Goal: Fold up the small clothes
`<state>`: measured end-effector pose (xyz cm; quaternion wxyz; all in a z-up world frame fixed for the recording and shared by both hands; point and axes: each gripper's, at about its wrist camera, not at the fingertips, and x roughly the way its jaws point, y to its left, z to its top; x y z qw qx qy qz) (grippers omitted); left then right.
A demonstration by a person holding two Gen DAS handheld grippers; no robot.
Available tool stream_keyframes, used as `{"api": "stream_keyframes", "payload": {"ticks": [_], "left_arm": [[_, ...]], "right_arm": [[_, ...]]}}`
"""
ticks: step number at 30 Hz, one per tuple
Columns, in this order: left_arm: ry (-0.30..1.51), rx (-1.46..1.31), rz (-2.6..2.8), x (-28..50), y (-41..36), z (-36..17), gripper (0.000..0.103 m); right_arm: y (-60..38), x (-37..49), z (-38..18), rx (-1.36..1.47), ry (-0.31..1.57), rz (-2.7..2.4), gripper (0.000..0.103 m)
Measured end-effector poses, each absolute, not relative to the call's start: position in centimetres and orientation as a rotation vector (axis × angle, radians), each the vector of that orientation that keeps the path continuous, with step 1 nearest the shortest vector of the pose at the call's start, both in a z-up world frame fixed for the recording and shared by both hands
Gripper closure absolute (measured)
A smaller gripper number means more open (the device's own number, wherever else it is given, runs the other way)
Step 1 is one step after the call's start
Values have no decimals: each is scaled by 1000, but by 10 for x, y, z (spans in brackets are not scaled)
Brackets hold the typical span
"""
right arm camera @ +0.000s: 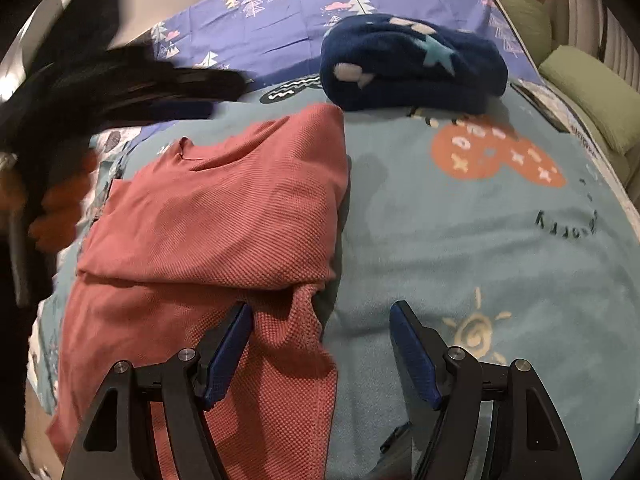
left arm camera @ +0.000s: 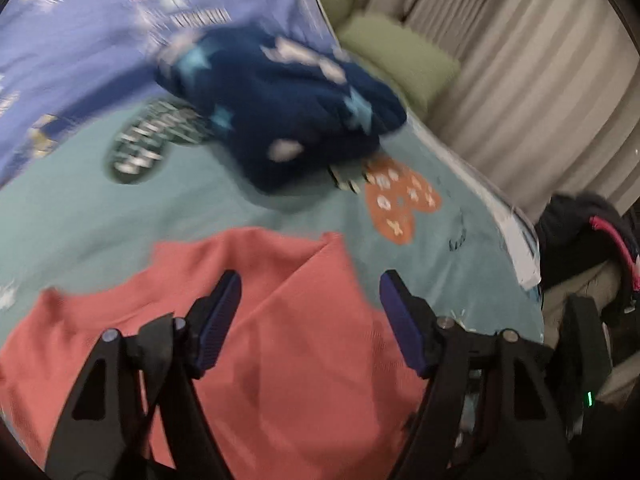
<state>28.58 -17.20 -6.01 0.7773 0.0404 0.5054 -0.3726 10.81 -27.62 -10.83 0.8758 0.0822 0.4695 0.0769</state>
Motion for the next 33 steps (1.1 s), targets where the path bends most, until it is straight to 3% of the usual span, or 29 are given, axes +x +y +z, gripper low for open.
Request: {"api": "stream_keyframes", "payload": {"ticks": [5,8,9,10,11,16,19,22,29,31,33], "left_arm": [[1414,14,-940,315,-232,-107,36],[1364,40,-913,320,-257,-109,52],[1338,21,-920,322,-263,-107,60],[1321,-14,-938,325,-266,-104,79],[1319,-38,-948,327,-267,-101,83],[1228,24,-906,317,-255,-76,82],[1213,61,-860,308,-233,-67,68],[1126,80,-768,291,-195,-59,61],[890,-64,-359,250,-10,-41,54],[880,-64,-262,250,35,-45,44],[884,-73,-153,252,80,-52,40]], "right_arm": [[-286,110,-110,205,963,165,30],[-289,112,-112,209,947,159,30],[-290,112,-113,205,941,155,30],[-291,111,-113,202,937,153,30],[-292,110,-113,199,933,152,29],[-296,104,-111,180,908,134,29],[-297,100,-112,178,897,137,29],[-296,97,-111,153,894,136,29],[-314,86,-102,241,888,156,29],[-318,92,-90,252,861,193,29],[-319,108,-81,278,860,268,29]]}}
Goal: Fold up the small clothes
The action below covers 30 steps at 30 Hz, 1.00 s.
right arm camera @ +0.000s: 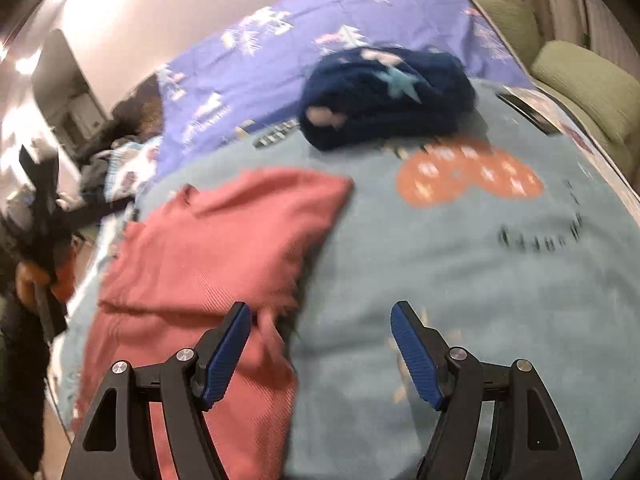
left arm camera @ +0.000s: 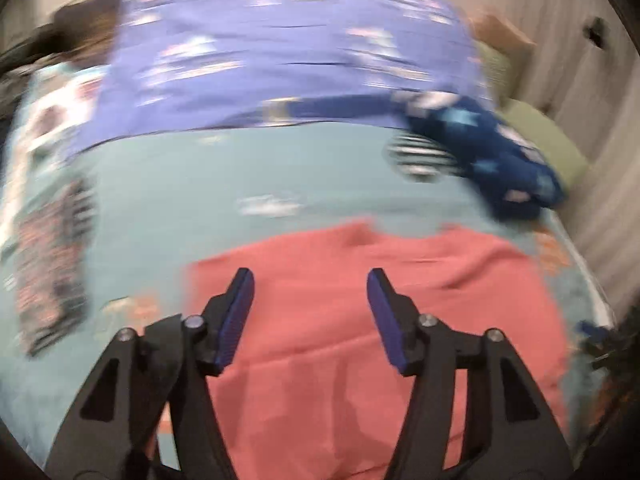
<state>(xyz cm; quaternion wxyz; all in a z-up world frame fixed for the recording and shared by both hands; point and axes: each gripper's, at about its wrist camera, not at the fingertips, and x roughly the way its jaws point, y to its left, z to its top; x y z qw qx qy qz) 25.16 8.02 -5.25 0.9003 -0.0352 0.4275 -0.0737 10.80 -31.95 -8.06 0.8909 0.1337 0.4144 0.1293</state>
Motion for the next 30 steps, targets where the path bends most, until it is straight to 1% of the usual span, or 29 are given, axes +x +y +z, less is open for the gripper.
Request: {"api": "stream_keyframes", "payload": {"ticks": [3,6,9,10,12,13,14,15,16,17,19,24,28,30], "left_arm": [[913,-158,-79,262,130,-70,35],[981,-326,-121,278,156,-102,35],[1054,-450,-216,291,161,-133,34],[1040,-440,-217,288,156,-134,31],[981,-374,-244,288,146,-130,31],[976,-349,-254,290,142,-130,36],[964,-336,-253,289,138,-128,45],[948,-322,-277,288,134,-125,81],[949,-332,-308,287,131,-123,96],[937,-340,-306,286,133,-120,96],[865,-310,-310,278,129,-104,97],[739,-352,-324,275,133,-61,97],[608,-312,-327,265,132,-26,98],[579,-282,-295,271,133,-24,98]], "right_arm": [[-327,151,-84,360,888,393,28],[-335,190,-106,467,961,392,28],[-335,212,-124,576,981,438,28],[-330,215,-125,568,975,466,28],[-318,218,-125,502,966,484,28],[-311,221,-125,469,966,476,29],[-306,223,-125,439,963,463,39],[-303,226,-125,421,965,453,78],[-300,229,-125,408,986,442,96],[-299,231,-126,418,994,435,94],[-297,226,-113,393,932,418,94],[-287,224,-57,304,785,407,95],[-285,237,-33,262,742,407,95],[-284,246,-31,244,733,394,95]]}}
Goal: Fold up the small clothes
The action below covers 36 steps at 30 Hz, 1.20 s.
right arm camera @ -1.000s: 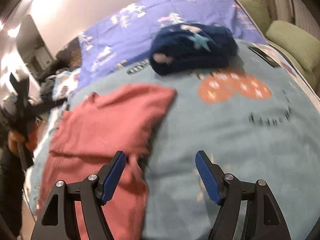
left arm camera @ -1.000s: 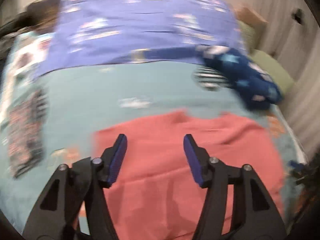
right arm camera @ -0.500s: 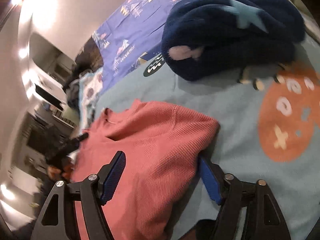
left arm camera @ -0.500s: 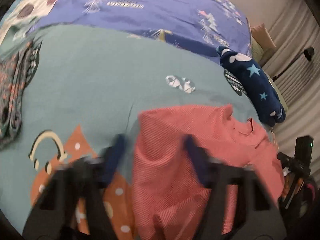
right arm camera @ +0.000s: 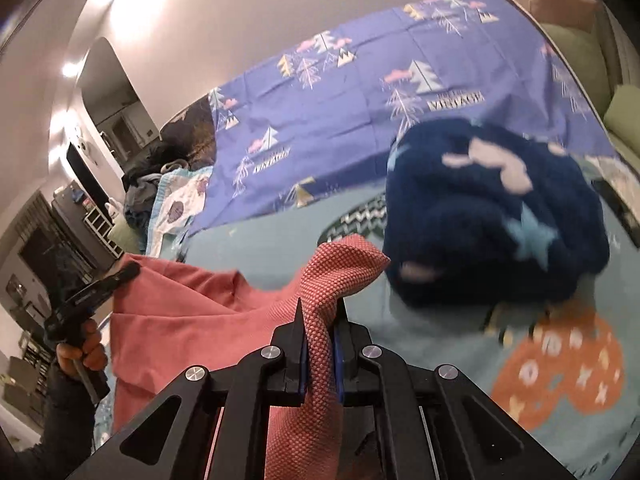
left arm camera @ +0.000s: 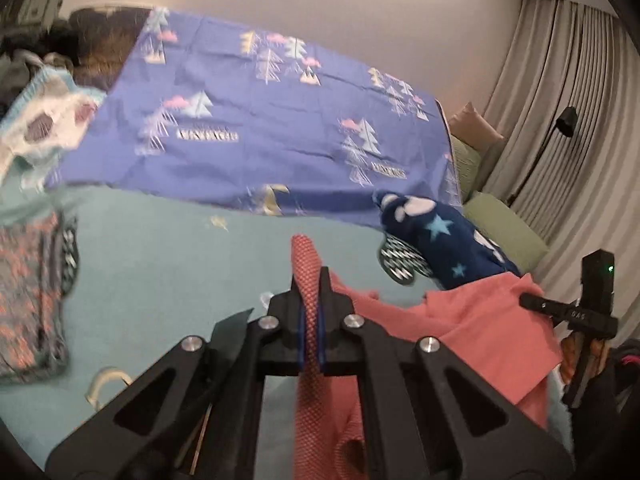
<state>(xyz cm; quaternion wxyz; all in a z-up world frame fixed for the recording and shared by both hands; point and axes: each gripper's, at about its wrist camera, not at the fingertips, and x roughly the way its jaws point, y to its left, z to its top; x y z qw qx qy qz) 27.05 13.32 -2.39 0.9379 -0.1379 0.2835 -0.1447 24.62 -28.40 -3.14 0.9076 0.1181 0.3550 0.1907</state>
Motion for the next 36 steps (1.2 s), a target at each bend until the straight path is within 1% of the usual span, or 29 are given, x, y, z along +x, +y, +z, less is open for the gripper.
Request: {"api": "stream_keyframes", "payload": {"ticks": [1,3,4,5,6,7,8,9,10,11,12,13,17,20,22,25,29,31,33,36], "left_arm": [[591,-269,-262,277,134,-30,98],[702,-268,-231,297,141,-58,97],[773,-284,-229,306,144,-75,94],[856,-295,-196,314,148,-98,92],[892,-293,-170,314,150,-108,90],[927,-303,-155,312,155,-121,84],[934,-327,-155,307,159,-125,78],[934,-360,-152,300,164,-126,67],[929,-404,-160,289,171,-125,61],[923,-427,-179,279,175,-122,59],[919,-442,-200,268,177,-118,56],[918,-446,-217,254,178,-114,55],[920,-389,-282,190,171,-99,54],[898,-364,-335,137,165,-90,49],[887,-361,-357,104,163,-85,43],[883,-396,-360,68,163,-82,40],[902,-454,-349,30,160,-83,39],[890,-478,-366,11,156,-81,39],[886,-488,-401,-10,148,-79,39],[884,-461,-434,-32,134,-81,39]], "right_arm": [[-282,252,-37,225,744,382,95],[-273,270,-61,172,827,354,94],[-269,277,-77,147,888,325,93],[-270,283,-92,136,949,294,91],[-271,286,-107,137,1004,260,87],[-276,284,-116,156,1025,250,86],[-282,279,-117,191,1008,259,82],[-289,271,-115,220,993,256,74],[-295,262,-110,235,987,245,70],[-302,251,-105,246,977,242,66],[-306,242,-102,248,971,251,65],[-310,231,-98,242,971,262,65],[-319,176,-88,216,967,281,63],[-320,134,-89,231,970,304,61],[-322,108,-88,249,970,311,60],[-319,78,-93,281,979,319,59],[-307,47,-99,326,977,347,59],[-304,25,-100,331,973,356,57],[-297,9,-100,320,966,366,53],[-289,-17,-97,295,945,384,51]]}}
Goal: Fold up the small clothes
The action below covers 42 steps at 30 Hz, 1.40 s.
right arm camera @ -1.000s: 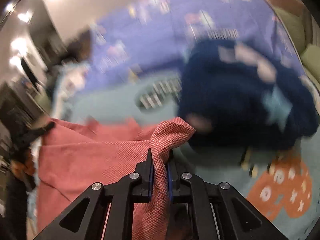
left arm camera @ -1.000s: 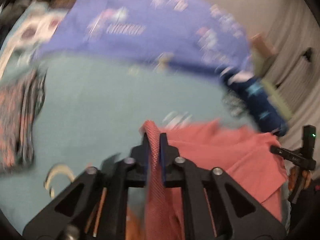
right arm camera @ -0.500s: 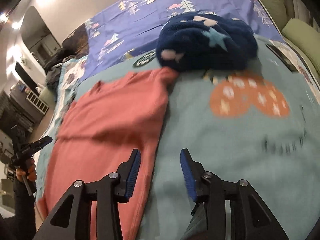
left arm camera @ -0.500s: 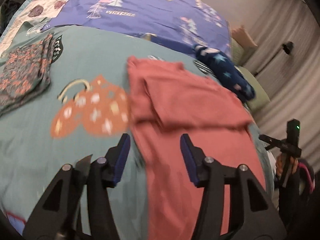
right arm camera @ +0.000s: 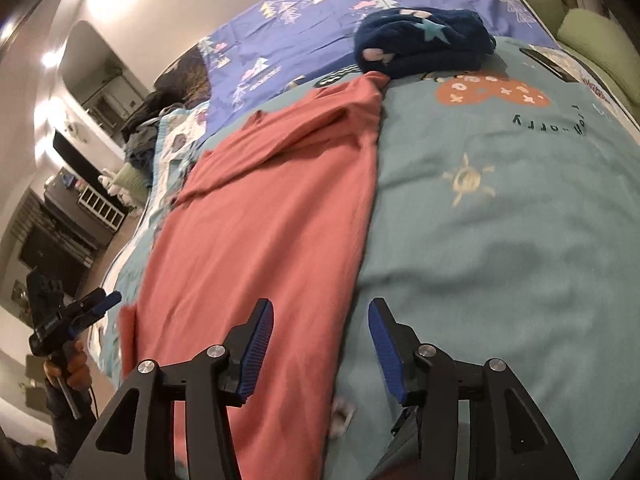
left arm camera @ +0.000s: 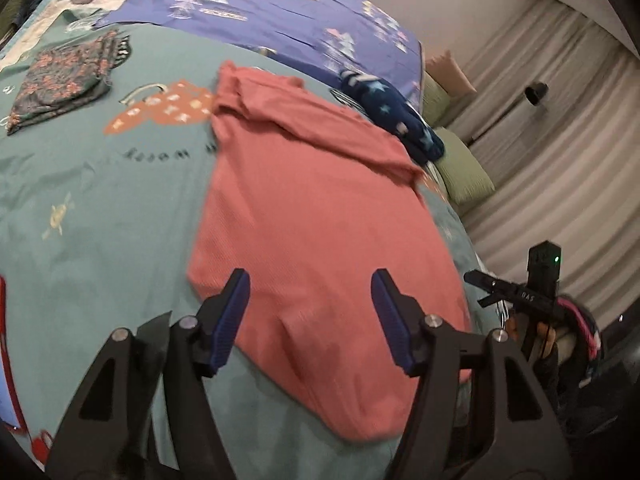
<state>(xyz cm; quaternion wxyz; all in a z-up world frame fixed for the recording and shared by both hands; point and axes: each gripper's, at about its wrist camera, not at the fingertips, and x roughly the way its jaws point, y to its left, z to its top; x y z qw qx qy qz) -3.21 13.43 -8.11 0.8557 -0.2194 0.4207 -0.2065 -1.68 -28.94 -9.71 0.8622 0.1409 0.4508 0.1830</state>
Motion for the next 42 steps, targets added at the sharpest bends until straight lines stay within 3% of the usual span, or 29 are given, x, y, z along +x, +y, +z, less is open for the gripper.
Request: {"api": "stream_keyframes", "payload": {"ticks": [3,5,7,8,16,21,23,24,25,39,41,42], "left_arm": [[940,-465,-443,-38,119,-95,39],[951,-469,-431,-39,112,-103,46],[942,-472,-405,-41,108,-108,92],[945,-485,-386,-43,108,-111,95],[742,-582,-227,-119,159,-75,95],[718,-601,-204,-162,174,-84,93],[746,-627,-195,-167,179,-97,76],[760,-636,-188,-166,176,-102,57],[776,-645,-172,-165,178,-109,45],[853,-587,-185,-123,180,-139,42],[853,-566,-227,-123,175,-137,50],[860,-557,-243,-123,173,-137,60]], "right_arm": [[-285,-41,-97,288,932,413,44],[-284,-53,-98,287,932,422,42],[-285,-65,-101,290,933,421,42],[-286,-71,-103,295,935,421,42],[-295,-108,-111,311,944,431,42],[-296,-120,-124,331,976,448,42],[-297,-120,-129,345,990,458,42],[-297,-120,-131,356,999,461,42],[-297,-120,-134,364,1008,463,42],[-295,-114,-144,474,1031,531,41],[-297,-112,-146,506,1036,549,40],[-297,-111,-147,519,1039,559,40]]}}
